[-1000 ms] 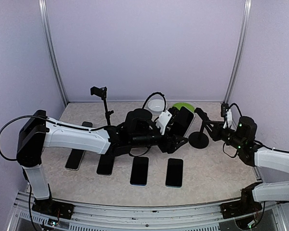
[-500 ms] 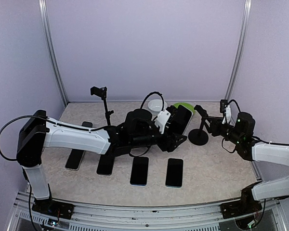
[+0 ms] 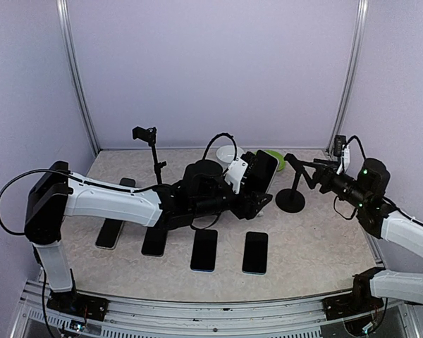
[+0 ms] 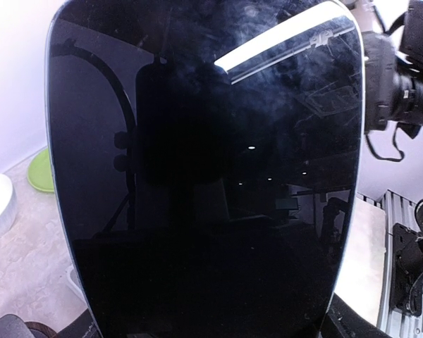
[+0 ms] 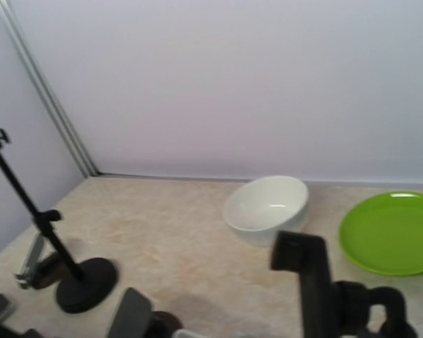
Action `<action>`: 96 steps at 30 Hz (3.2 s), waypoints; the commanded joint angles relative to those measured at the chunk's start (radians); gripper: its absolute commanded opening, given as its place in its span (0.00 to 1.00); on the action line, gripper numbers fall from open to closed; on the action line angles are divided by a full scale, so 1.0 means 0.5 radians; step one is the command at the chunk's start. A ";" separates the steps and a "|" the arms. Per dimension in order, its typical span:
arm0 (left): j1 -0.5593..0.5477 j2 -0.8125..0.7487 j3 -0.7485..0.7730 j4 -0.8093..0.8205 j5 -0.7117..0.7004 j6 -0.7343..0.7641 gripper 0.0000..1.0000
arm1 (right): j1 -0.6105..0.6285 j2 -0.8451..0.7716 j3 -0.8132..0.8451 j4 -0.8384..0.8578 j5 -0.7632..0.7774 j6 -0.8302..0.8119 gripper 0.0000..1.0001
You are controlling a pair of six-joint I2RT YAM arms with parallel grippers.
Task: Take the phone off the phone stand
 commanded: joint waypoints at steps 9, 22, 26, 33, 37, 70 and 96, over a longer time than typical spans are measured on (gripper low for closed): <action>-0.087 0.117 0.144 0.111 -0.417 -0.152 0.28 | 0.253 -0.281 -0.048 -0.216 -0.253 0.239 0.84; -0.187 0.256 0.307 0.060 -0.594 -0.237 0.28 | 0.639 -0.100 -0.139 -0.037 -0.085 0.448 0.64; -0.201 0.264 0.327 0.051 -0.654 -0.225 0.28 | 0.689 -0.041 -0.134 -0.007 -0.021 0.465 0.50; -0.221 0.288 0.339 0.071 -0.701 -0.152 0.28 | 0.710 0.036 -0.132 0.067 0.023 0.519 0.28; -0.231 0.289 0.320 0.108 -0.704 -0.124 0.28 | 0.710 0.055 -0.124 0.068 0.042 0.539 0.22; -0.276 0.119 -0.024 0.233 -0.356 -0.023 0.99 | 0.638 -0.173 0.121 -0.554 0.235 0.468 0.00; -0.150 -0.383 -0.769 0.710 0.059 -0.306 0.99 | 0.166 0.052 0.093 -1.927 -0.363 0.161 0.00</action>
